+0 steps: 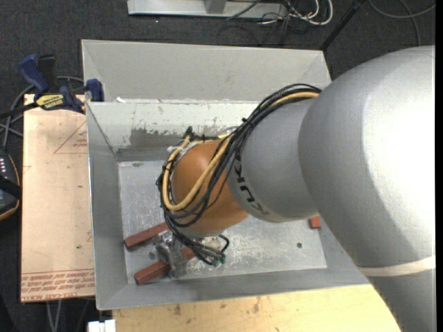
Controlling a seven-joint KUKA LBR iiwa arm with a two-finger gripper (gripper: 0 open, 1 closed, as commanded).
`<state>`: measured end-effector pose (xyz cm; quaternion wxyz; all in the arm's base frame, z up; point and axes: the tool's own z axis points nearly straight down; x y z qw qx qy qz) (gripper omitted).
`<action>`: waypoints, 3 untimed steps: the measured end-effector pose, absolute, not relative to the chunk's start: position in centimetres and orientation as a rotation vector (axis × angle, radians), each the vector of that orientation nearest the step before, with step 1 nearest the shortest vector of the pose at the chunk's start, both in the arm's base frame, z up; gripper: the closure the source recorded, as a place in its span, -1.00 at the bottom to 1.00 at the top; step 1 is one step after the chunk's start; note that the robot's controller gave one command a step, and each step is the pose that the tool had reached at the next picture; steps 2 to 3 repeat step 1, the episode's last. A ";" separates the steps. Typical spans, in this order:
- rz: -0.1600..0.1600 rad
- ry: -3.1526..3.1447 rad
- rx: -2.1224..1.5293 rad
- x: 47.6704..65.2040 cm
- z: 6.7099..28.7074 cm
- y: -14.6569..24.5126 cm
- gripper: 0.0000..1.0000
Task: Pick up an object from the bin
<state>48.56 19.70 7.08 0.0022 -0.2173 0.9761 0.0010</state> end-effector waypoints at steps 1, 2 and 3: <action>0.003 3.048 -0.711 49.1 25.3 18.5 1.00; 0.003 3.048 -0.711 49.1 25.3 18.5 1.00; 0.003 3.048 -0.711 49.1 25.3 18.5 1.00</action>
Offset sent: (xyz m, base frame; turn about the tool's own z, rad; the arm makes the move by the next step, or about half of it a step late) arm 0.0028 -0.0127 0.1778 -0.0227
